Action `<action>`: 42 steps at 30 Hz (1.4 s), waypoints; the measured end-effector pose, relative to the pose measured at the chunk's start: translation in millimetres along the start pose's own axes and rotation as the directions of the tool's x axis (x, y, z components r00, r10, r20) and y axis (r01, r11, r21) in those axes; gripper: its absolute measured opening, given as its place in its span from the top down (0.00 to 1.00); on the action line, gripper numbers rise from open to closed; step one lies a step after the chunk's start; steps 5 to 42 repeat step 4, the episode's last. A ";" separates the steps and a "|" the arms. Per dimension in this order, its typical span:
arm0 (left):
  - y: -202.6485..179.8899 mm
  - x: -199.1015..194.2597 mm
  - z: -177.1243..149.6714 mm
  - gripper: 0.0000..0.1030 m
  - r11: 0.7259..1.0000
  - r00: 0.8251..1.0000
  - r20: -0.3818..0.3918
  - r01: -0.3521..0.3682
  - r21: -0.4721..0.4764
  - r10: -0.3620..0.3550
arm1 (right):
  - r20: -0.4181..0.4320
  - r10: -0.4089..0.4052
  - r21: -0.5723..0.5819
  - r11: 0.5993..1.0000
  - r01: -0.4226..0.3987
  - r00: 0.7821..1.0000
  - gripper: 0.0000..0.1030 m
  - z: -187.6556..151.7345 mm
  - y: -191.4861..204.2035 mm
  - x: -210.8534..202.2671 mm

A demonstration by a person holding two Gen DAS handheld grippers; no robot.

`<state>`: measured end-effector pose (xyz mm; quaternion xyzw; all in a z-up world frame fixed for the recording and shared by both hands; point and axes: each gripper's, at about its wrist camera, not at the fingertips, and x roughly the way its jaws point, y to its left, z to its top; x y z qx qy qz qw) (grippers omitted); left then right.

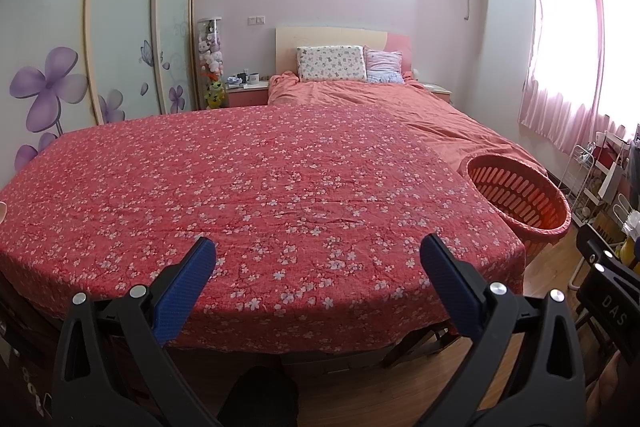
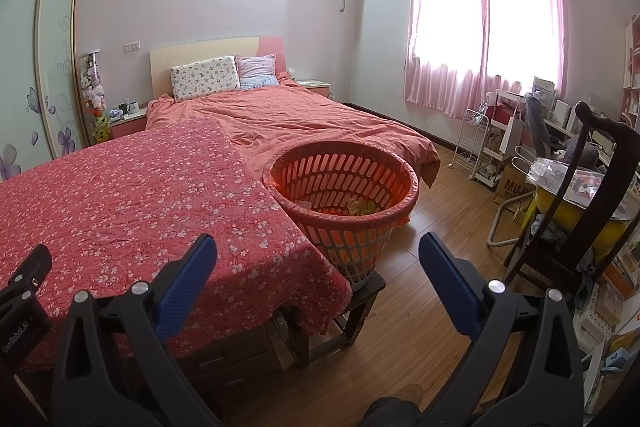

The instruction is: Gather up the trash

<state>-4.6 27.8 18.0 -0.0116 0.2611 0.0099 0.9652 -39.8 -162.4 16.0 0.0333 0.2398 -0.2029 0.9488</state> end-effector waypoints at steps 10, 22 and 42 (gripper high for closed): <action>-0.1 0.1 -0.2 0.02 1.000 1.000 0.000 0.001 0.001 -0.001 | -0.002 0.001 -0.001 1.000 -0.001 1.000 0.04 0.0 -0.5 0.6; -0.1 0.1 -0.2 0.02 1.000 1.000 0.000 0.001 0.001 -0.001 | -0.002 0.001 -0.001 1.000 -0.001 1.000 0.04 0.0 -0.5 0.6; -0.1 0.1 -0.2 0.02 1.000 1.000 0.000 0.001 0.001 -0.001 | -0.002 0.001 -0.001 1.000 -0.001 1.000 0.04 0.0 -0.5 0.6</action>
